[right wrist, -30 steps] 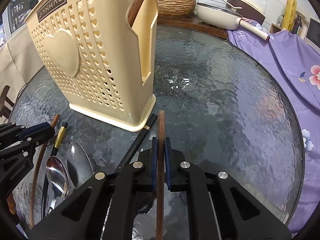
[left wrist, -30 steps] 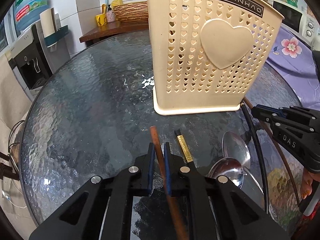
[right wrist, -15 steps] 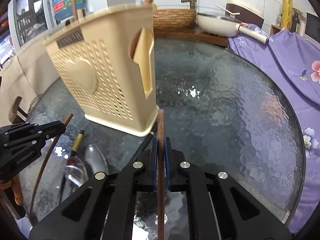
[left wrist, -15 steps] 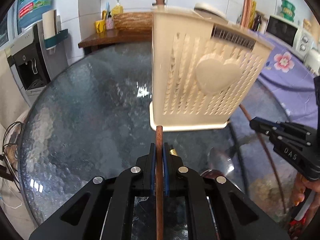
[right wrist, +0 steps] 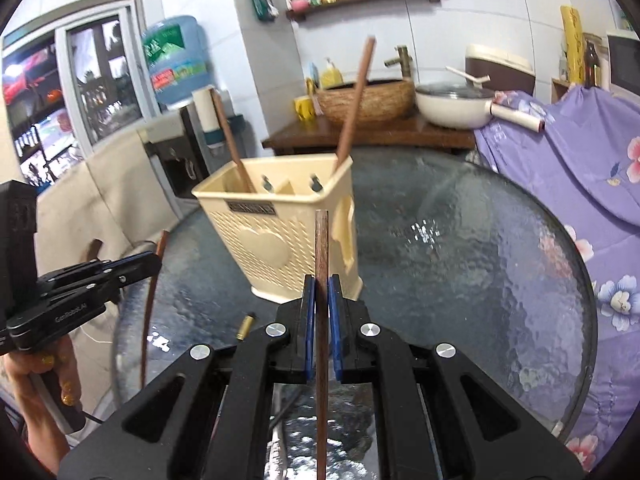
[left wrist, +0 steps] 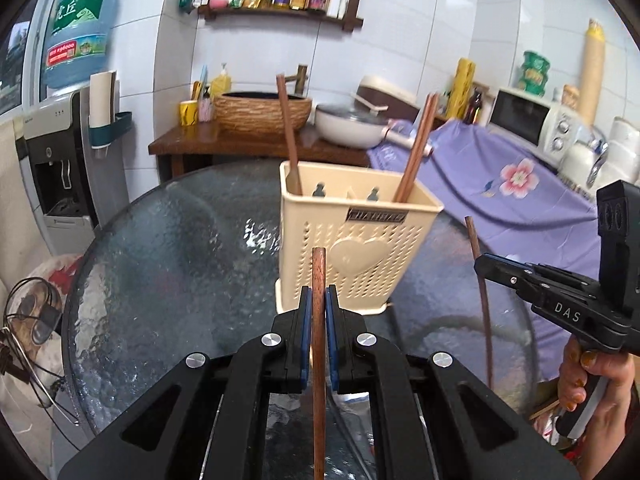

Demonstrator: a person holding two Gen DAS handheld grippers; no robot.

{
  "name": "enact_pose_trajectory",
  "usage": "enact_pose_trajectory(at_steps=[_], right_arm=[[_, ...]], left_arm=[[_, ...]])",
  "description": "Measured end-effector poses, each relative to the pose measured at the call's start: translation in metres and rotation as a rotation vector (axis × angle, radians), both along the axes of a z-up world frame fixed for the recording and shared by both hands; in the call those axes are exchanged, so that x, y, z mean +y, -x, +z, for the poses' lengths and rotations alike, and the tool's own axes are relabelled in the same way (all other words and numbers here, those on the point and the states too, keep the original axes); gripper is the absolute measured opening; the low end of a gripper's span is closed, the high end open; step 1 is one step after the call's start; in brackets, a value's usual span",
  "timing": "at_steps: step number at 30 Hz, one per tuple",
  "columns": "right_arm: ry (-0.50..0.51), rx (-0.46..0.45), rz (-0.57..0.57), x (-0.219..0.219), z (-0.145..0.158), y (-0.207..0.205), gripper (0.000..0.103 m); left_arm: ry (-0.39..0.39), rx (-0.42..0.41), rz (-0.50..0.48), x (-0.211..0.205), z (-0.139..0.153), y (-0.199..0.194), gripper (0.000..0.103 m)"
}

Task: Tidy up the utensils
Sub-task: 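Carry and lower the chopstick into the holder with the left tool while the right tool does likewise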

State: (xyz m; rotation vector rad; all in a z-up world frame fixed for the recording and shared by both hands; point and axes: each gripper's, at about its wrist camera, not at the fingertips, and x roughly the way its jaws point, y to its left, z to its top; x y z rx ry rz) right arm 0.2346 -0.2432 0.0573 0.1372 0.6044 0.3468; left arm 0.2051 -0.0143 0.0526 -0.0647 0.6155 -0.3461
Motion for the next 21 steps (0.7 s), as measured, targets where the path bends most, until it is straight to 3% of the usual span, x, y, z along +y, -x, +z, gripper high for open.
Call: enact_pose_trajectory(at_steps=[10,21], right_arm=[[-0.034,-0.088,0.061,0.002,0.043,0.030,0.008],[-0.051,-0.148,0.090,0.004,0.070,0.038,0.008]], left_arm=[[0.031,-0.081,-0.034,0.002,0.032,0.025,0.007],[0.045,-0.138,-0.050,0.000,0.055,0.033,0.007]])
